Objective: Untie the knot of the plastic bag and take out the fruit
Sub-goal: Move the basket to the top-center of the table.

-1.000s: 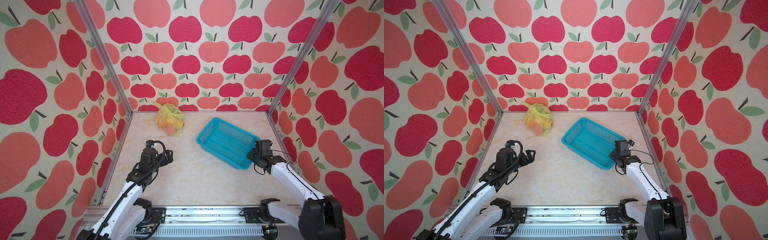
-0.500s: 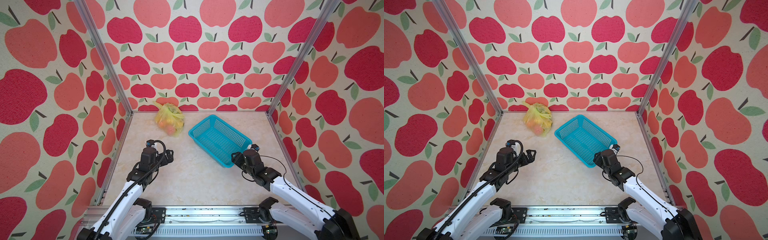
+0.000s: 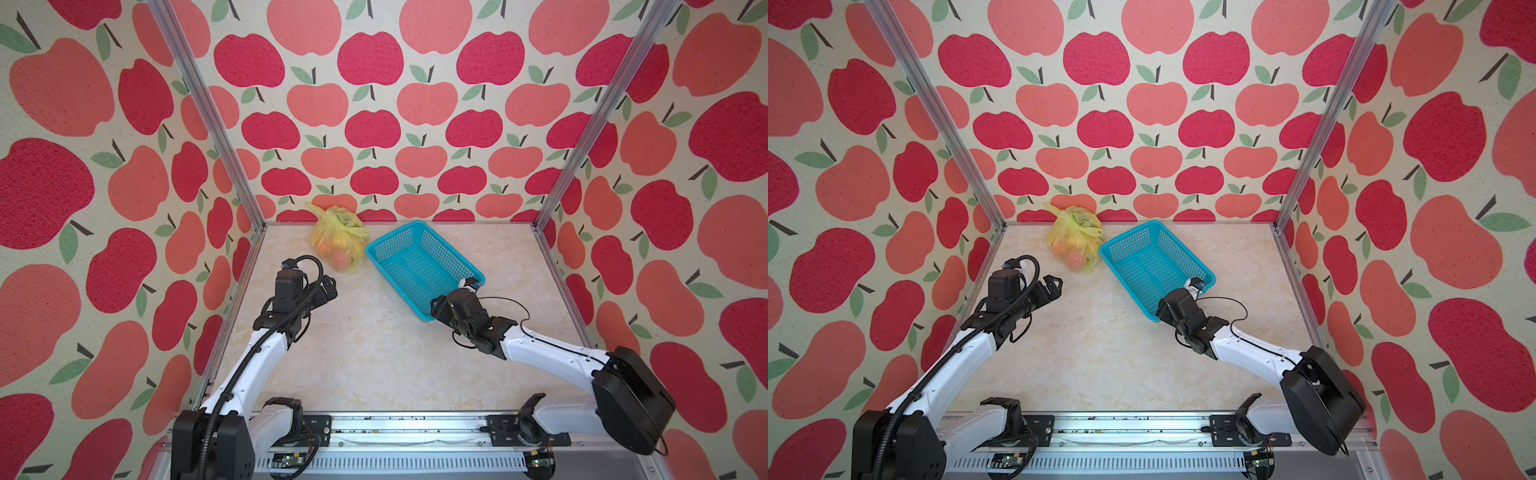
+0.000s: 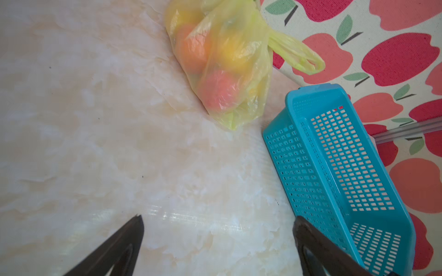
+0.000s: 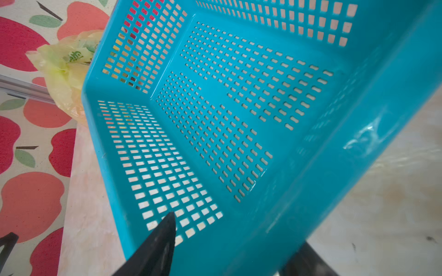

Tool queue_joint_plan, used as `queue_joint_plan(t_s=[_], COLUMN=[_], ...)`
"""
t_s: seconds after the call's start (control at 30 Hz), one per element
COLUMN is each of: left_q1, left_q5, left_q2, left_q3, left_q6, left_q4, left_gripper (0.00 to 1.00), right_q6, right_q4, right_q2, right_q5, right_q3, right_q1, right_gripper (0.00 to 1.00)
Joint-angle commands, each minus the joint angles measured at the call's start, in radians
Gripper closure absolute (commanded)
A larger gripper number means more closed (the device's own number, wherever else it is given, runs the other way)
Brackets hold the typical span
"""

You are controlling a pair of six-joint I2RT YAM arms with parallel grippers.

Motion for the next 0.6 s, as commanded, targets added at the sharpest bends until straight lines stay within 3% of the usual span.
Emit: queue_joint_plan(t_s=[0.0,0.23,0.4,0.57], left_q1=[0.032,0.026,-0.021,-0.069], left_q5=[0.014,-0.013,-0.14,-0.301], left_q2=[0.131,0.472,0.71,0.916], left_q3=[0.133,0.494,0.781,1.03], left_q6=[0.035,0.066,0.118,0.165], left_q4=[0.026,-0.081,-0.249,-0.402], left_gripper=[0.0,0.03,0.02,0.05], right_q6=[-0.043,-0.104,-0.213,-0.361], right_q4=[0.075,0.079,-0.096,-0.271], right_q2=[0.073,0.179,0.058,-0.145], right_q5=[0.009,-0.071,0.054,0.253], right_q3=[0.063,0.161,0.198,0.195], right_q1=[0.015,0.04,0.067,0.053], right_gripper=[0.34,0.31,0.19,0.18])
